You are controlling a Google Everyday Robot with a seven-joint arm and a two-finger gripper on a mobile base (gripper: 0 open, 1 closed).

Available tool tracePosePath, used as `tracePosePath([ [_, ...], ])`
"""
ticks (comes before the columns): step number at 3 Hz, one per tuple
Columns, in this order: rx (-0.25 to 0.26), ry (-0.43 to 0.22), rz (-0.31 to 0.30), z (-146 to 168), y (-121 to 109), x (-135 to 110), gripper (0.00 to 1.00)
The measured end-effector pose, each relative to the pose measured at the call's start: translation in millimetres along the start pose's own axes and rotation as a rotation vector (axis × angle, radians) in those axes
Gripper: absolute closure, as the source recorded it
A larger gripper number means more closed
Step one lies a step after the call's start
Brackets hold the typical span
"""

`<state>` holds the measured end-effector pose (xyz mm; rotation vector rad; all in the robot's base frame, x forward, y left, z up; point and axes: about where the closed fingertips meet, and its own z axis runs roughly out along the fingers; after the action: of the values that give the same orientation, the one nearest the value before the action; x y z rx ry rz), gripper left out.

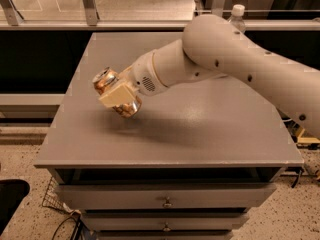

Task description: Place orange can upright

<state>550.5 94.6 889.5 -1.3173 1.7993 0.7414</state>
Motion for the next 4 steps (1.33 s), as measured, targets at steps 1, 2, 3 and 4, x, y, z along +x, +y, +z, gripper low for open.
tracePosePath([
  [1, 0.086, -0.209, 0.049, -27.1, -29.9, -16.9, 1.0],
  [2, 0.121, -0.352, 0.095, -36.7, -50.5, -24.6, 1.0],
  [3, 0.11, -0.44, 0.128, -29.4, -61.1, -24.7, 1.0],
  [4, 0.093, -0.486, 0.13, -21.3, -61.1, -29.8, 1.0],
])
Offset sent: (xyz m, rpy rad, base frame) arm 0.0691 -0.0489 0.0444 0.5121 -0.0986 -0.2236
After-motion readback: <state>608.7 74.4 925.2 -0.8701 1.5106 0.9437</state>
